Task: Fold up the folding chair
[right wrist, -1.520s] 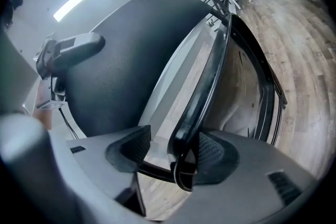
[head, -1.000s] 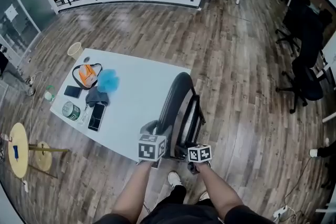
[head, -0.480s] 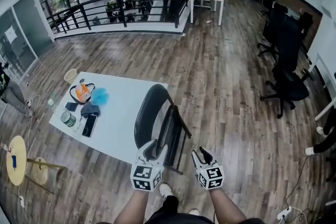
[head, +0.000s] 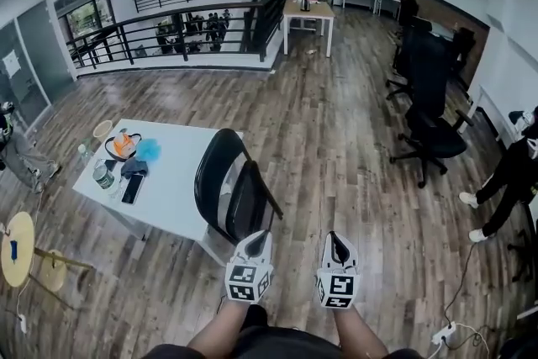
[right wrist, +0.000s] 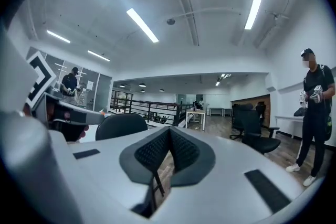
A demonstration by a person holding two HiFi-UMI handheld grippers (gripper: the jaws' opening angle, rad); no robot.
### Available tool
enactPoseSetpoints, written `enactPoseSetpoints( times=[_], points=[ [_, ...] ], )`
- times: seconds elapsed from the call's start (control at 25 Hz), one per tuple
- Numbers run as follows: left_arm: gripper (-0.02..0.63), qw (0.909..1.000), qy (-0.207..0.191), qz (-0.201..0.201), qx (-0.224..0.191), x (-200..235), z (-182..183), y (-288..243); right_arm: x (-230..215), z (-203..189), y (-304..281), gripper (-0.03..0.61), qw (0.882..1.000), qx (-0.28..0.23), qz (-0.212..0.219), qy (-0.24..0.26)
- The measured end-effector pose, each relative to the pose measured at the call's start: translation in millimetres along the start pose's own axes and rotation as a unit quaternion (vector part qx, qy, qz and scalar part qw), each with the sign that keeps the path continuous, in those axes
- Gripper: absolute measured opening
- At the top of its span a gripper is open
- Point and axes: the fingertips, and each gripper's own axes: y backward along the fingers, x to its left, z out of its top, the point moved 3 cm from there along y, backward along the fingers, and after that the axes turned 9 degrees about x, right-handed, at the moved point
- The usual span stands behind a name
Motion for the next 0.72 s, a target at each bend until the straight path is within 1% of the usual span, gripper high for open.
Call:
enactPoseSetpoints(
  times=[0.2,0.56,0.72],
  points=[
    [0.005,1.0,-0.004,-0.002,-0.006,-27.7,-11.6,17.6,-0.3,2.3,29.6,0.012,1.0,-0.016,0.005,0.012],
    [0.005,0.9997,-0.014,-0.004,-0.02,-50.8,-1.0,38.6,3.0,7.8,57.4,0.012,0.999,-0.027,0.01,0.024],
    [0.006,0.9995,-0.021,-0.005,-0.023,-55.1,2.1,42.2,3.2,7.7,60.8,0.012,0.999,-0.028,0.011,0.017]
  ],
)
